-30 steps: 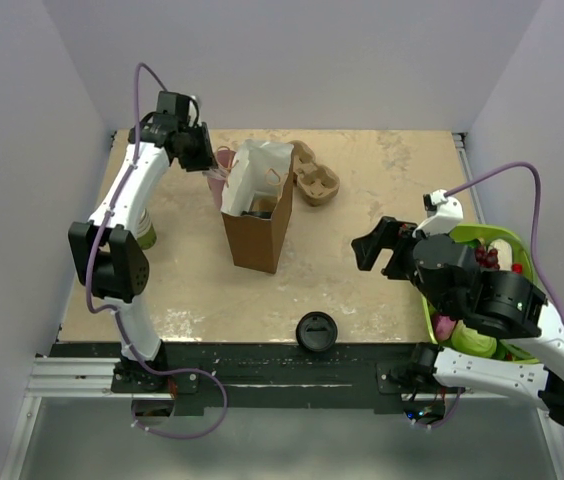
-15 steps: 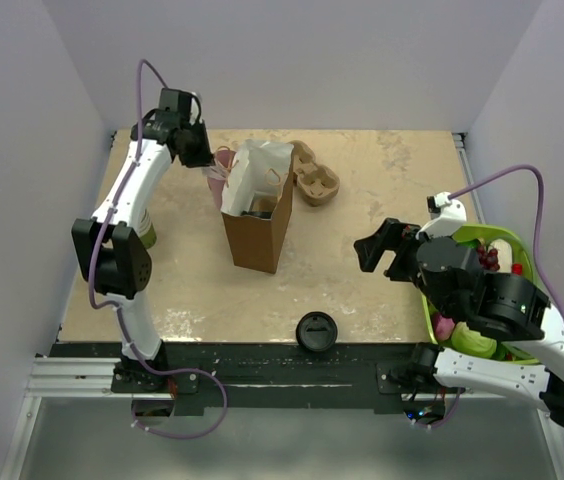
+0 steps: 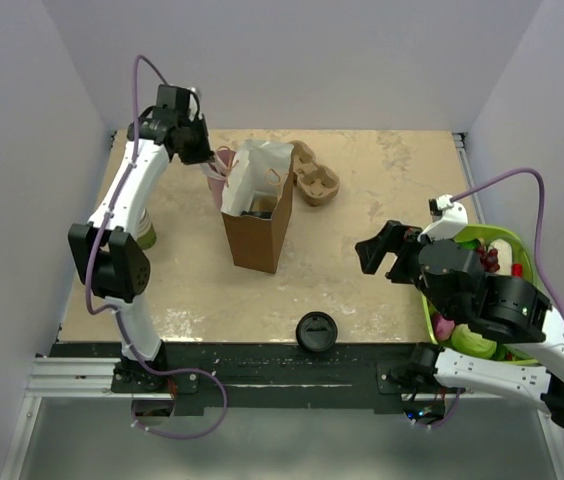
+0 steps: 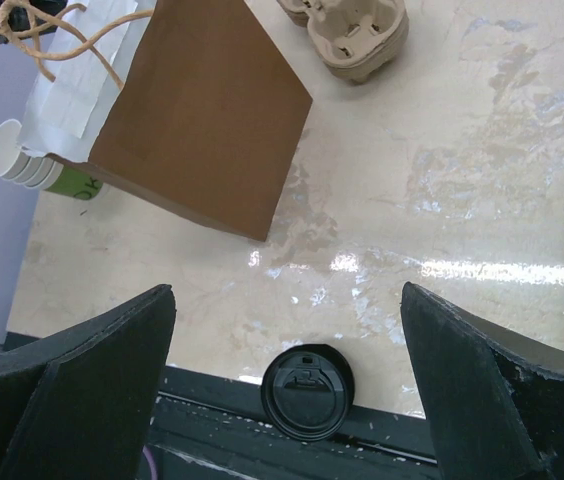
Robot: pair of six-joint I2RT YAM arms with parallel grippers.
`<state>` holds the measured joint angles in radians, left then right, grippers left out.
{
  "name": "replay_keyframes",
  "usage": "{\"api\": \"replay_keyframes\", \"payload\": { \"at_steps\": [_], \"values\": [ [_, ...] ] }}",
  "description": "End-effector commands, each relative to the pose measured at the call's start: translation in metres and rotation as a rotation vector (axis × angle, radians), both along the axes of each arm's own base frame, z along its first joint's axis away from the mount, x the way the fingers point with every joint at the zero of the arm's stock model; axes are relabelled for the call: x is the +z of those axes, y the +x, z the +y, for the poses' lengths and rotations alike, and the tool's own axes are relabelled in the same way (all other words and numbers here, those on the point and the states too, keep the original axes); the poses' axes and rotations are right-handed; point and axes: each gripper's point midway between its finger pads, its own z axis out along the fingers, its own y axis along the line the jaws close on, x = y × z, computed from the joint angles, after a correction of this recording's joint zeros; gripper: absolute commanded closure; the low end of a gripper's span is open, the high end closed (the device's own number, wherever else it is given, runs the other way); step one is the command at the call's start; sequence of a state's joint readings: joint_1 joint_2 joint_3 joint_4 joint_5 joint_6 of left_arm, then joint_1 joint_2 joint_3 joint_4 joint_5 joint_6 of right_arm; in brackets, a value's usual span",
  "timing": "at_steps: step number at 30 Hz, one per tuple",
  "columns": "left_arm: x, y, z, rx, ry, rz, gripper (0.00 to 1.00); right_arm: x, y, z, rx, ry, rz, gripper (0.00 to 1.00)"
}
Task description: Pack the takeout coffee
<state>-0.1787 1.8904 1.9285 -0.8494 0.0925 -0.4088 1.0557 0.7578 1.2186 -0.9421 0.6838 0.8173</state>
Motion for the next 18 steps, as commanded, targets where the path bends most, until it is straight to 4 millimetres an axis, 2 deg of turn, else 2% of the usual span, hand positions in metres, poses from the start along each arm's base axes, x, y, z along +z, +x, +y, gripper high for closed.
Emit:
{"api": "replay_keyframes", "payload": {
  "at_steps": [1, 5, 8, 10, 13, 18],
  "values": [
    [0.101, -0.015, 0.002, 0.002, -0.027, -0.227, 1.00, 0.005, -0.001, 0.000, -0.012, 0.055, -0.007, 0.03],
    [0.138, -0.030, 0.006, 0.006, -0.040, -0.300, 1.00, 0.008, -0.002, -0.002, -0.010, 0.067, -0.012, 0.03],
    [0.174, -0.045, 0.009, 0.009, -0.056, -0.379, 1.00, 0.011, -0.003, -0.004, -0.012, 0.077, -0.019, 0.02],
    [0.205, -0.058, 0.010, 0.004, -0.073, -0.452, 1.00, 0.011, -0.003, -0.005, -0.013, 0.077, -0.021, 0.03],
    [0.239, -0.078, 0.006, -0.035, -0.113, -0.534, 1.00, 0.013, -0.003, -0.005, -0.012, 0.083, -0.027, 0.02],
    [0.270, -0.114, 0.002, -0.082, -0.164, -0.610, 1.00, 0.015, -0.004, -0.003, -0.005, 0.091, -0.032, 0.02]
  ]
}}
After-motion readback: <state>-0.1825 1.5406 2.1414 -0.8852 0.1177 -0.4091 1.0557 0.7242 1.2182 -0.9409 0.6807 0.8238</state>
